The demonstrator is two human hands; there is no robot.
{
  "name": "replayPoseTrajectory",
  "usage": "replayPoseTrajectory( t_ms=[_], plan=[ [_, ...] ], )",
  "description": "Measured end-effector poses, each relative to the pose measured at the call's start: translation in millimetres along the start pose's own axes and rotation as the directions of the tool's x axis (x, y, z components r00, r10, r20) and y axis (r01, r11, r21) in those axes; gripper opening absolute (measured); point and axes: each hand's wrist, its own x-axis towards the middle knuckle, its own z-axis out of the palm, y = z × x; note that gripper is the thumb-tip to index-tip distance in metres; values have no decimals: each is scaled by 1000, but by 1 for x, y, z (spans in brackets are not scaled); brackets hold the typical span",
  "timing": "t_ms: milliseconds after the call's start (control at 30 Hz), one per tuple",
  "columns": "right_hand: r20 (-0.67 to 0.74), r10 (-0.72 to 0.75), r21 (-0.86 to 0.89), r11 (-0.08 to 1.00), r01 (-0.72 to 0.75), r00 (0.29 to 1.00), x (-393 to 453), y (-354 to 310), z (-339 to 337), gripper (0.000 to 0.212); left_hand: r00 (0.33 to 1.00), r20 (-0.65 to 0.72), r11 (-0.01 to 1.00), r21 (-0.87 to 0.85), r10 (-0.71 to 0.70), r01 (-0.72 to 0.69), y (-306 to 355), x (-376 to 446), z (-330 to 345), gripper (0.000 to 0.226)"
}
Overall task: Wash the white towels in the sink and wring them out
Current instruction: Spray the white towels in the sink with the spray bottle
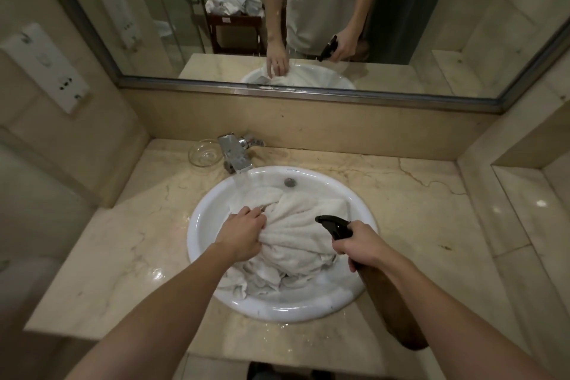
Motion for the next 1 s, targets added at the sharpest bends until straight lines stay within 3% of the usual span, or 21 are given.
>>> replayPoseTrajectory(
  t_ms=[100,367,500,600,667,833,1000],
  plan=[
    [68,-18,48,999,14,998,0,4,4,23,1000,21,999,-41,8,-7,-7,-10,-1,16],
    [43,6,-32,999,-5,999,-4,3,12,13,997,64,999,12,-40,40,-11,-12,0,18],
    [179,-71,93,994,55,981,-9,1,17,25,989,125,995,72,-77,68,-1,-2,-3,49],
    [215,-86,125,990,60,973,-10,0,23,25,994,98,993,109,-44,33,15,6,-6,72],
    [176,-61,86,995,46,982,-10,0,26,26,998,57,990,139,21,-29,28,12,-5,77],
    [49,-21,-22,1000,22,999,-3,13,15,15,974,54,938,262,221,-227,52,18,16,61],
    [-116,55,-59,996,-62,992,4,32,-10,14,958,127,922,262,259,-284,59,26,27,58]
  ],
)
